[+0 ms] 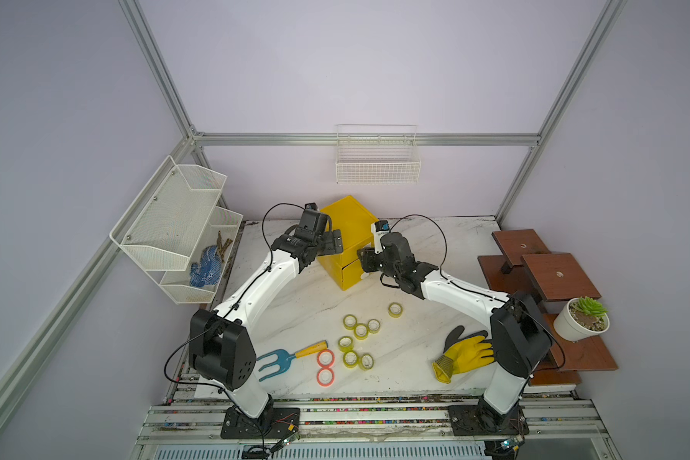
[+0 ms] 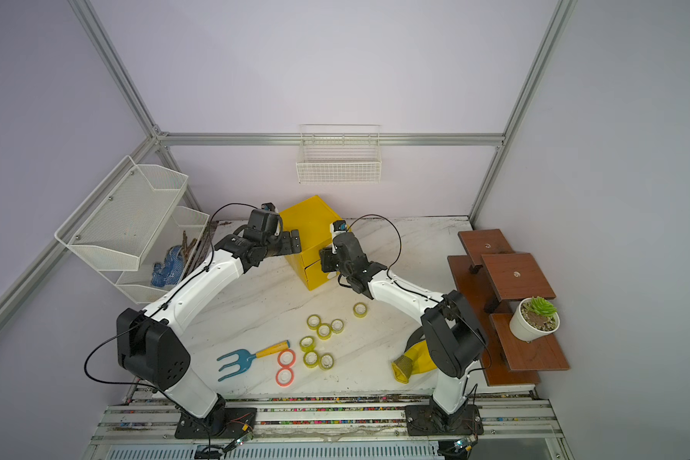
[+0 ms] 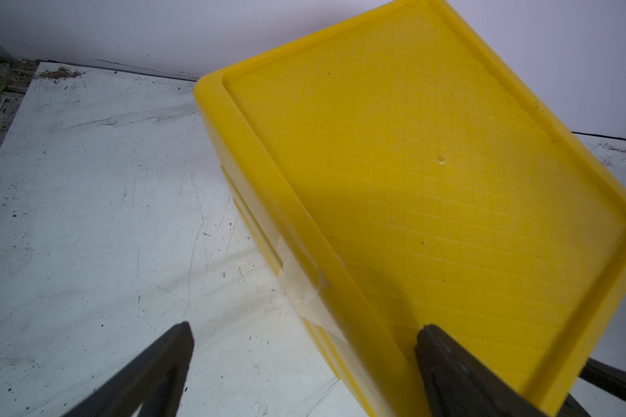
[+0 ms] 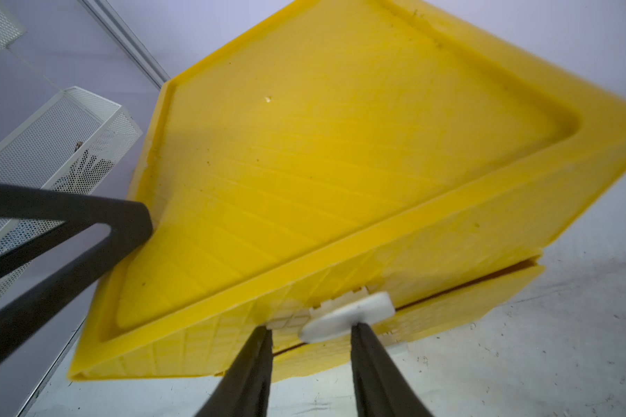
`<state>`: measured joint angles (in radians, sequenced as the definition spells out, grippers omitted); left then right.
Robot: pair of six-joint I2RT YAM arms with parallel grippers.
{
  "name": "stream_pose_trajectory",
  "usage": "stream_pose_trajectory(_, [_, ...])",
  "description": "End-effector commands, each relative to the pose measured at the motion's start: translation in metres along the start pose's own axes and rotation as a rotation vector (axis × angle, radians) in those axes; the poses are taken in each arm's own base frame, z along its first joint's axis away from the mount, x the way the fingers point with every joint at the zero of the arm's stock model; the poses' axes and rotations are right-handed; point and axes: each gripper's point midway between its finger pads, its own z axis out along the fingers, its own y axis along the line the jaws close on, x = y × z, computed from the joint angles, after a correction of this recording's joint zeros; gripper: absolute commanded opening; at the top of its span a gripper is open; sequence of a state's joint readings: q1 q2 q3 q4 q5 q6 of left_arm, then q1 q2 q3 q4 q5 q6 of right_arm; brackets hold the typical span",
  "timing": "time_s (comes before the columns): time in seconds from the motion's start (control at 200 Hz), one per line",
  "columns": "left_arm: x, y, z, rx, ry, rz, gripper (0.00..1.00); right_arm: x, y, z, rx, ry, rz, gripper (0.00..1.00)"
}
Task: Place the transparent tape into the drawer according to color
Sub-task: Close the drawer in the storage box.
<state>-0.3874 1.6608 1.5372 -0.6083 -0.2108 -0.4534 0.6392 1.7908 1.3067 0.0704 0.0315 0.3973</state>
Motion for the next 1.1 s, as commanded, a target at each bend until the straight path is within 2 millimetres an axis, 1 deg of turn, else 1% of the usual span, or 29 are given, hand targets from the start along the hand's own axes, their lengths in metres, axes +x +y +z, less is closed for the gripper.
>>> stream_pose_trajectory(0.0, [0.023,0.009,0.011,-0.03,0.078,0.023,1.0,-0.023,0.011,-0.003,-0.061,-0.103,0.032,0.46])
stream_pose_trajectory(0.05, [0.023,0.009,0.011,-0.027,0.08,0.023,1.0,-0.021,0.011,-0.009,-0.069,-0.1,0.042,0.49])
stream_pose_trajectory(0.09, [0.023,0.009,0.011,-0.027,0.081,0.023,1.0,-0.021,0.012,-0.018,-0.079,-0.109,0.059,0.53])
stream_pose_trajectory(0.175, [0.023,0.009,0.011,-0.026,0.08,0.022,1.0,-0.012,0.006,-0.029,-0.088,-0.119,0.128,0.57])
stream_pose_trajectory(0.255, [0.023,0.008,0.011,-0.023,0.079,0.022,1.0,-0.002,-0.003,-0.034,-0.123,-0.118,0.249,0.6])
stream_pose_trajectory(0.315, [0.023,0.008,0.011,-0.021,0.079,0.022,1.0,0.003,-0.006,-0.034,-0.18,-0.12,0.355,0.62])
stream_pose_trajectory(0.37, [0.024,0.008,0.011,-0.022,0.08,0.024,1.0,0.009,-0.008,-0.033,-0.232,-0.119,0.44,0.63])
stream_pose_trajectory(0.47, [0.024,0.009,0.01,-0.022,0.078,0.023,1.0,0.017,-0.008,-0.024,-0.306,-0.099,0.567,0.63])
stream_pose_trajectory(0.56, [0.024,0.008,0.01,-0.02,0.076,0.024,1.0,0.024,-0.009,-0.015,-0.343,-0.09,0.643,0.63])
stream_pose_trajectory(0.585, [0.024,0.009,0.01,-0.021,0.077,0.024,1.0,0.023,-0.008,-0.014,-0.359,-0.094,0.66,0.63])
stream_pose_trajectory(0.66, [0.023,0.009,0.01,-0.023,0.075,0.024,1.0,0.026,-0.012,-0.007,-0.377,-0.093,0.718,0.63])
stream_pose_trajectory(0.93, [0.025,0.008,0.013,-0.022,0.082,0.027,1.0,0.041,-0.027,0.0,-0.361,-0.086,0.796,0.63])
stream_pose_trajectory(1.095, [0.025,0.008,0.013,-0.02,0.083,0.028,1.0,0.045,-0.037,0.007,-0.358,-0.089,0.829,0.63])
